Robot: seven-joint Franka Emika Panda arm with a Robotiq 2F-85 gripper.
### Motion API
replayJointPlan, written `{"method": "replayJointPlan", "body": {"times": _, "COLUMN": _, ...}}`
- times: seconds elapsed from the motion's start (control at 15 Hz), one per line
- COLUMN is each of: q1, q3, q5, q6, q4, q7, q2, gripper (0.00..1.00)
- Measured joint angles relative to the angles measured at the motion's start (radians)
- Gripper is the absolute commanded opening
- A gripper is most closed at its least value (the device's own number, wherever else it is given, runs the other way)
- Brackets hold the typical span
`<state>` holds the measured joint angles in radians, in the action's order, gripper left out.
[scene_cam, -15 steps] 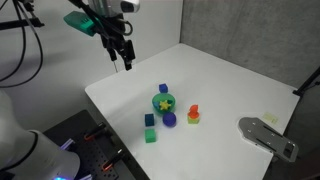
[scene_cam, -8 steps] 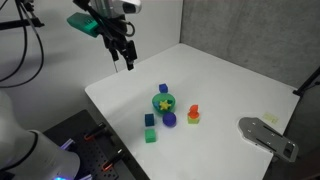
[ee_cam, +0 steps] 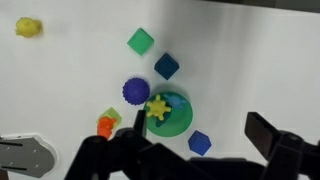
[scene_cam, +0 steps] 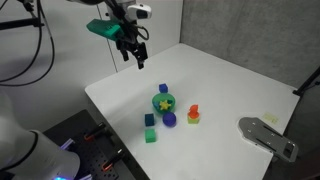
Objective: Remove the yellow toy from the green bowl and put it on the table
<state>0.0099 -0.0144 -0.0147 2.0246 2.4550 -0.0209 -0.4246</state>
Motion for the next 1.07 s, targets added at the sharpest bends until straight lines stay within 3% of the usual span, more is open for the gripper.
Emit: {"method": "replayJointPlan", "body": {"times": 1.07, "q1": -0.006, "q3": 0.008, "q5": -0.009, "q6": 0.271, "q4": -0.223, "q7": 0.099, "q2": 0.534, "gripper": 1.00}}
